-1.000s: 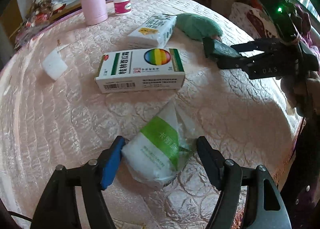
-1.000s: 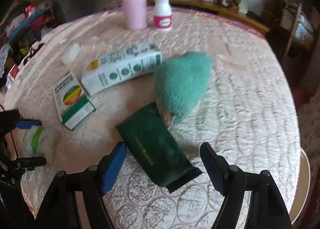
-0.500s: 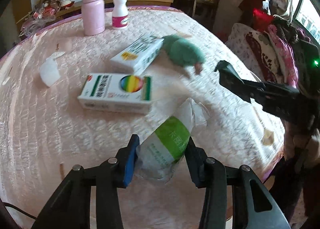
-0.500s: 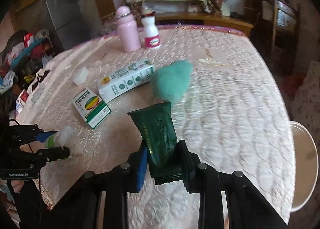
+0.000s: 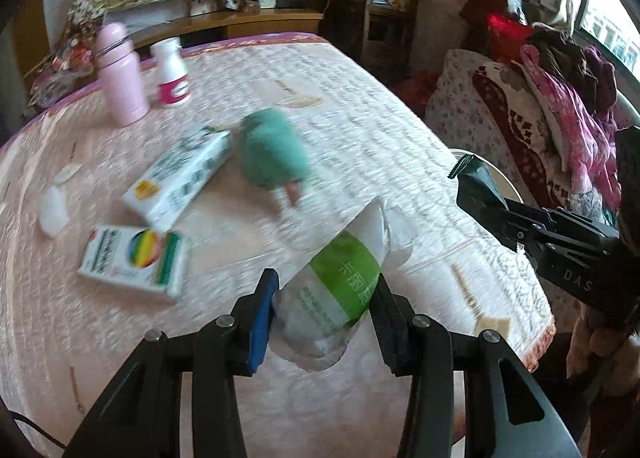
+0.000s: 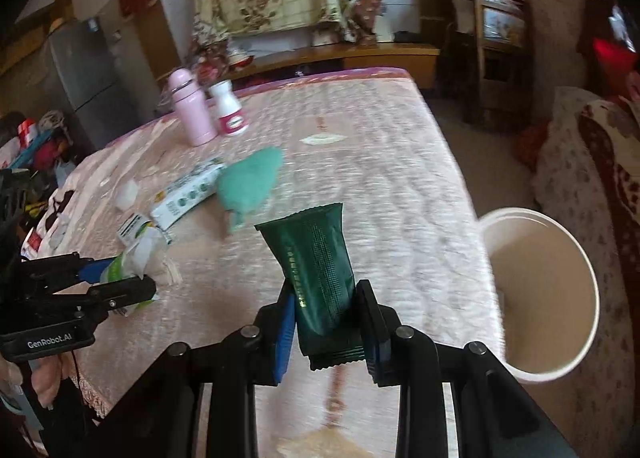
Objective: Collect trash
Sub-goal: 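Carry the plastic bag and green wrapper to the bucket and open both tools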
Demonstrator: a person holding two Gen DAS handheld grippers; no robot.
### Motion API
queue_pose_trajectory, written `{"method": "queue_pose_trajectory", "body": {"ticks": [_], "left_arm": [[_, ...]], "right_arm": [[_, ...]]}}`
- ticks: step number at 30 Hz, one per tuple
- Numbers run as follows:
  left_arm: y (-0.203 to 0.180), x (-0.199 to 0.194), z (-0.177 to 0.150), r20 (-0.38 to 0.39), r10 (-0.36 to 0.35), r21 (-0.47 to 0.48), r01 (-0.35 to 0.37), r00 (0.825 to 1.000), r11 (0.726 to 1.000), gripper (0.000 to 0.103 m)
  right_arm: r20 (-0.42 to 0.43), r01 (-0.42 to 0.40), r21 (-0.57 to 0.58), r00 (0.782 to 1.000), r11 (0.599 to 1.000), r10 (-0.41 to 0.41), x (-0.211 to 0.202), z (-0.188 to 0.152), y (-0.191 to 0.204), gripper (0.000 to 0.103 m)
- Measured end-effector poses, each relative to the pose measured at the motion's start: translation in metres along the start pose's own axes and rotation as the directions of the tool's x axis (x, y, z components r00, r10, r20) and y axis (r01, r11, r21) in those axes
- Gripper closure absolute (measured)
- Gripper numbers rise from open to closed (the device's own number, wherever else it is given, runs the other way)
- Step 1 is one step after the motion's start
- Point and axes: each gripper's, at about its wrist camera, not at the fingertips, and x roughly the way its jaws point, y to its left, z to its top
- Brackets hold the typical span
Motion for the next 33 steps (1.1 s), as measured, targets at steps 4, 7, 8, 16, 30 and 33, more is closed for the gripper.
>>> {"method": "queue_pose_trajectory", "body": {"ticks": [4, 7, 8, 16, 30, 33], "left_arm": [[-0.029, 0.01, 0.012, 0.003, -0.015, 0.029, 0.015, 1.0, 0.999, 0.056], [-0.051, 0.018, 0.022, 0.011, -0.021, 0.059, 0.02, 1.0, 0.998, 0.056], [-0.059, 0.02, 0.025, 0.014, -0.022, 0.071, 0.021, 1.0, 0.997, 0.056], [-0.104, 0.041, 0.053, 0.014, -0.067, 0.106, 0.065, 0.998, 0.992, 0.056], [-0.171, 0.101, 0.088, -0.046, -0.153, 0.08, 0.156, 0.987, 0.984, 0.056], [-0.177, 0.114, 0.093, -0.055, -0.157, 0.066, 0.161, 0.986, 0.985, 0.056]], "right_arm": [[0.012, 0.037, 0.04, 0.999, 0.999, -0.037, -0.01, -0.002, -0.029, 0.072], [0.023, 0.068, 0.079, 0.997, 0.995, -0.07, -0.018, -0.004, -0.052, 0.072], [0.023, 0.078, 0.094, 0.996, 0.993, -0.081, -0.02, -0.004, -0.06, 0.072], [0.031, 0.139, 0.199, 0.988, 0.97, -0.148, -0.031, -0.01, -0.118, 0.072], [-0.008, 0.251, 0.347, 0.964, 0.904, -0.265, -0.02, -0.011, -0.197, 0.072], [-0.026, 0.28, 0.369, 0.956, 0.886, -0.291, -0.012, -0.014, -0.21, 0.072]]}}
